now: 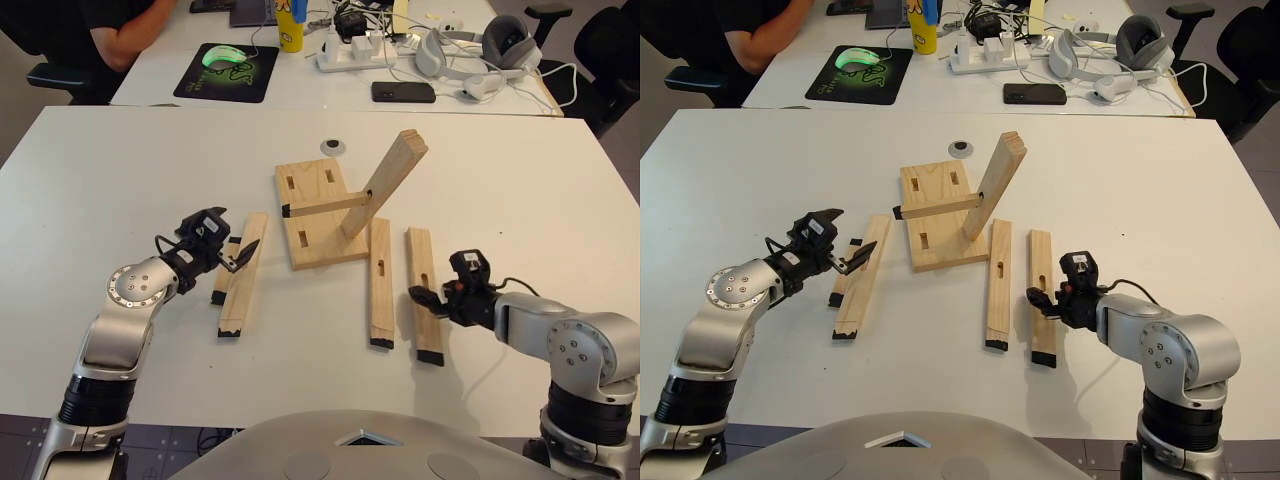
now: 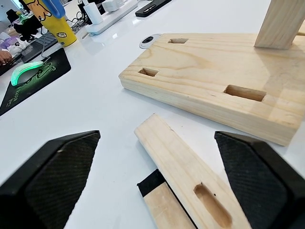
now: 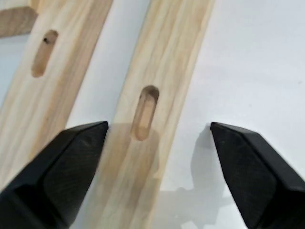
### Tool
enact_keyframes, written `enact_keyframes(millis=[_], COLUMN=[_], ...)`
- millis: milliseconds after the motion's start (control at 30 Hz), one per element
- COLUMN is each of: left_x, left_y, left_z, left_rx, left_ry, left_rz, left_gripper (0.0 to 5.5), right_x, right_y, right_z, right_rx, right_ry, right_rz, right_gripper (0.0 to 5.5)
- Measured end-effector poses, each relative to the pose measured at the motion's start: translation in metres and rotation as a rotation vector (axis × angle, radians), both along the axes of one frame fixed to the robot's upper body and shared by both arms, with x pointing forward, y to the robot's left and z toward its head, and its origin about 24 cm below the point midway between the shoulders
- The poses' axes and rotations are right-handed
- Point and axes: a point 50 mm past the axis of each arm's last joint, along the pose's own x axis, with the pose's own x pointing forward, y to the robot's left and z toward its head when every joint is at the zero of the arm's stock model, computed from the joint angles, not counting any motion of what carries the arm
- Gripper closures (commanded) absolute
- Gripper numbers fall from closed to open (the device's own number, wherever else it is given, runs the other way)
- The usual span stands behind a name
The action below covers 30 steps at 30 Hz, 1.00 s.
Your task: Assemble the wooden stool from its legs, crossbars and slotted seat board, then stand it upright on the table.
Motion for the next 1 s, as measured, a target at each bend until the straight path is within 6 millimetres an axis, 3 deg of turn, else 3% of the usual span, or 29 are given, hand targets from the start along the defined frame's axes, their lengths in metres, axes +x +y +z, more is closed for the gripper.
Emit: enact_keyframes(millis=[300,567,700,833,1000], left_x=[-0.002,0.008,0.02,0.03,0.031], left_y=[0.0,0.001,0.008,0.018,0.028], left_z=[-0.001,0.006,0.02,0.033,0.034], left_rx=[0.0,-0.009,0.017,0.03,-0.102], left_ry=[-0.003,-0.037,-0.155,-0.319,-0.286], left_rz=[0.015,0.012,0.069,0.146,0.214], left_gripper=[1.04,1.04,1.04,1.04,1.04], right_x=[0.004,0.001,-0.001,0.003,0.015], right_y=[0.003,0.009,0.009,0.007,-0.009], right_z=[-0.001,-0.01,-0.013,-0.015,-0.019], right_rx=[-0.048,-0.064,-0.084,-0.148,-0.124], right_ry=[0.012,-0.027,-0.058,-0.12,-0.164], right_rz=[0.056,0.032,0.043,0.121,0.073], right_gripper=[1.51,2.8,3.37,3.42,3.42])
